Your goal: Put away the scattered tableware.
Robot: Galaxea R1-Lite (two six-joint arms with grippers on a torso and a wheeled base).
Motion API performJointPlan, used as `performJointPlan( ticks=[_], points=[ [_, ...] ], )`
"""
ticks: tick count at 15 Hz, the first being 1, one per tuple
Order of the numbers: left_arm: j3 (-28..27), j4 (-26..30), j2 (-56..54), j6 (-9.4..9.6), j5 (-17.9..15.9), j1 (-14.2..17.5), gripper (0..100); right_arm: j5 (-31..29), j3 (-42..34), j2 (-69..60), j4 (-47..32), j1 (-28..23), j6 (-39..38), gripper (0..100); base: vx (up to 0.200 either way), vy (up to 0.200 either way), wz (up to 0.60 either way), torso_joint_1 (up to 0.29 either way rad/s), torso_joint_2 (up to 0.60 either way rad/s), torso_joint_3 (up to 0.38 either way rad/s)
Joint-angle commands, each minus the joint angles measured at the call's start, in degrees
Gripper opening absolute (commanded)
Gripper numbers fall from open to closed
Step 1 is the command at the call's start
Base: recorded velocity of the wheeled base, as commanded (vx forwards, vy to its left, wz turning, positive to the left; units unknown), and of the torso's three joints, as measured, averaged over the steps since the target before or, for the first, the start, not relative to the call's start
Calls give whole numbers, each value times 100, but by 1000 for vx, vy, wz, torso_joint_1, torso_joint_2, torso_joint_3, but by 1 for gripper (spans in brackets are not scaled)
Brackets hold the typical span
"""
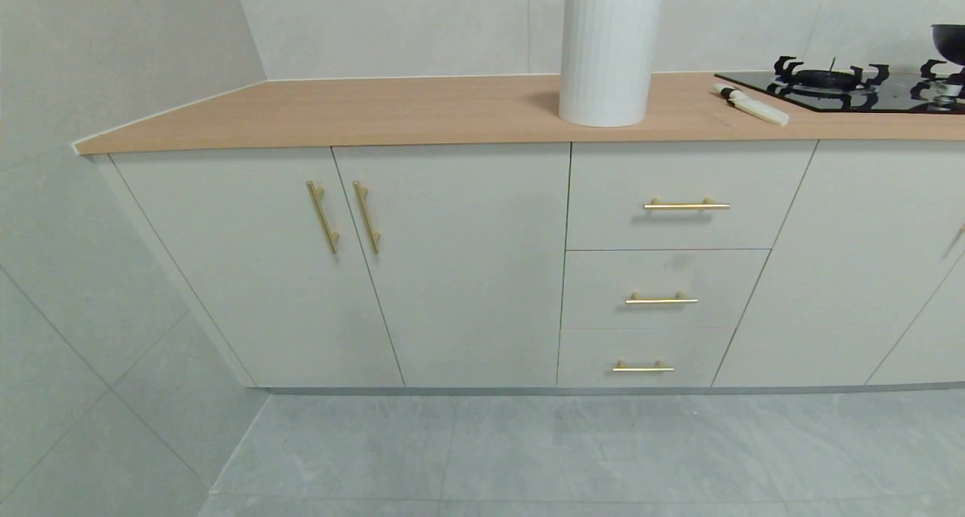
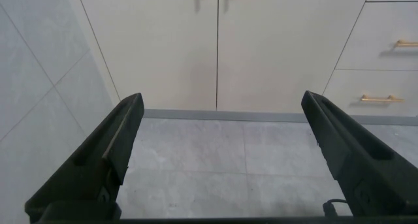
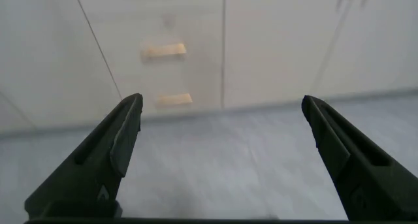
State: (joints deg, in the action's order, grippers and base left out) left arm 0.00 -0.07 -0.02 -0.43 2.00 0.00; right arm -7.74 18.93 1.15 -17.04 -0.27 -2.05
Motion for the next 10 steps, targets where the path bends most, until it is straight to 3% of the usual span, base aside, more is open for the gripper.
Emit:
performJointPlan(
  ticks=[1,3,10],
  points=[
    [0,-1,2,-1,2,0,100,159,-1331,-115,1449,0,-59,100,0,0,0,0,0,0],
    [0,-1,2,-1,2,0,100,563,-1893,-115,2135,0,-59,100,0,0,0,0,0,0],
    [0,-1,2,-1,2,0,100,827,-1893,-115,1722,0,170,100,0,0,0,0,0,0]
  ],
)
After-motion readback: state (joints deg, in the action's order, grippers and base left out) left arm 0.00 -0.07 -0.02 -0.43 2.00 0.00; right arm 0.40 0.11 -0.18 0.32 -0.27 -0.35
